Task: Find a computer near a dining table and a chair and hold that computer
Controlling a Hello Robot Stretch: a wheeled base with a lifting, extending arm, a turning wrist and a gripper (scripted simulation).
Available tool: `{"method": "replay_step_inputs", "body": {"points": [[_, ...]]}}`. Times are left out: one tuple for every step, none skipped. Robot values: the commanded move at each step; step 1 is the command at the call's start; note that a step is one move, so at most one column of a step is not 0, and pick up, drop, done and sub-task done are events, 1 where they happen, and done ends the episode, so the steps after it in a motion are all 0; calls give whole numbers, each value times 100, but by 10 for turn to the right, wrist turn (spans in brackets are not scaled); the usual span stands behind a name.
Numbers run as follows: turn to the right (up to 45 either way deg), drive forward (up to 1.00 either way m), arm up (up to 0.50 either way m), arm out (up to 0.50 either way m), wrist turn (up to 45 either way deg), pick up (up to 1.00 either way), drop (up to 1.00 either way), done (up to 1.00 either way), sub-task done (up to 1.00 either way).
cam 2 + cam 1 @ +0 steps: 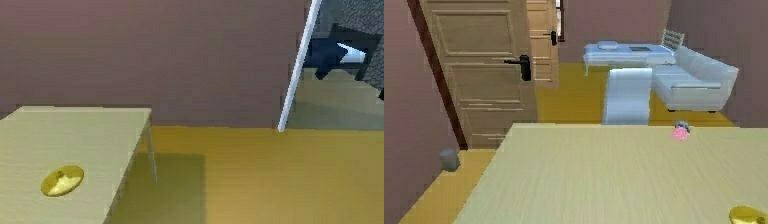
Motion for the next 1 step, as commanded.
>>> {"method": "replay_step_inputs", "body": {"points": [[-450, 0, 0, 0, 0, 0, 0, 0, 0]]}}
